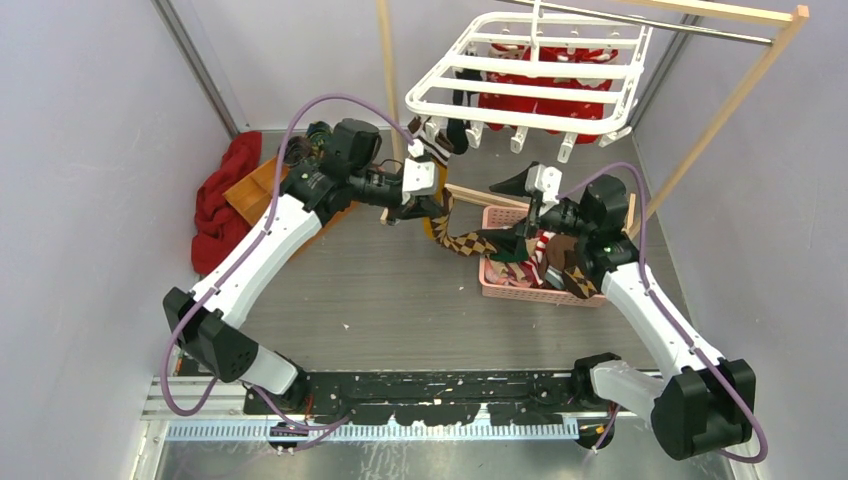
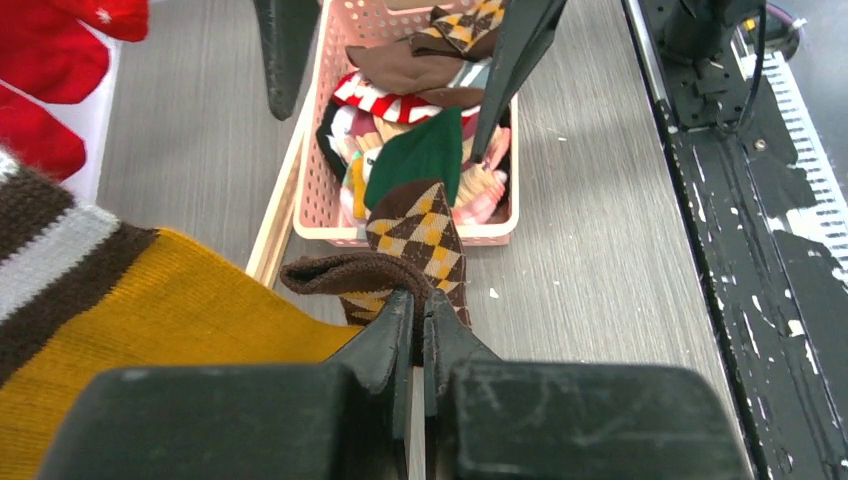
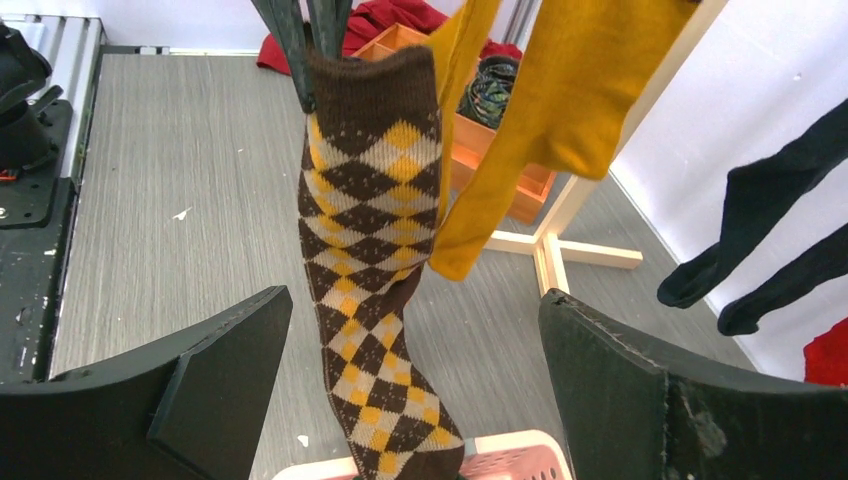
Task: Clip the socks to the hanger
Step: Pick up the sock from the bin.
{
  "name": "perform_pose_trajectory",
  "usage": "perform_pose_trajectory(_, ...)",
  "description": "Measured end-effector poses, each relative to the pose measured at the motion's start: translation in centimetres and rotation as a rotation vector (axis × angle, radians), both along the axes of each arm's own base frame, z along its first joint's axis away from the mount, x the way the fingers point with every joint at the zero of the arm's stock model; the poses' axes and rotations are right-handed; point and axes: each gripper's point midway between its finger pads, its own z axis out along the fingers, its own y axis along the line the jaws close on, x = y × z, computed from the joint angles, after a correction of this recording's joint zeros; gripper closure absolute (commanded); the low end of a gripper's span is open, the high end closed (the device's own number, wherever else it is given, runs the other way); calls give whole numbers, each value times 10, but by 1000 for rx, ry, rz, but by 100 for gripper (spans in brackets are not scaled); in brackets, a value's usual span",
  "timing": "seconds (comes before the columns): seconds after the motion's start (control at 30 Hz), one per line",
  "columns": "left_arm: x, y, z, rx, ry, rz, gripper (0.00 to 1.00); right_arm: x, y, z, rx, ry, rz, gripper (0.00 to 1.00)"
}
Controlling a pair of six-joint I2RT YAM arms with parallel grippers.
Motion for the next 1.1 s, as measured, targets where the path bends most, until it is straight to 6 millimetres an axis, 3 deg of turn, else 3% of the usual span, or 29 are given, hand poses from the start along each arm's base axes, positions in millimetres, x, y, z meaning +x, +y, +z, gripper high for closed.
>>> perform_pose_trajectory(0.1, -7, 3, -3, 36, -8, -20, 100, -4, 8, 4, 5, -20, 27, 0)
perform_pose_trajectory(0.27, -21, 3, 24, 45, -108, -72, 100, -21, 28, 7, 9, -35, 106, 0)
perform_pose_trajectory(0.37, -30, 6, 30, 48, -136, -92, 100, -27, 35, 10, 10, -51, 133, 0)
perform_pose_trajectory(0.6, -43, 2, 18, 71, -116, -128, 100, -28, 39, 19, 16, -94, 147, 1)
perform_pose_trajectory(0.77, -52, -3, 8, 96, -106, -147, 100, -46, 52, 23, 19, -102, 219, 7)
perform_pose_trajectory(0.93, -50, 0, 3, 94, -99, -96, 100, -66, 56, 20, -2, -85, 267, 13)
perform_pose_trajectory(1.1, -42, -5, 5, 58, -64, -30, 100, -70, 53, 19, -11, -66, 255, 20)
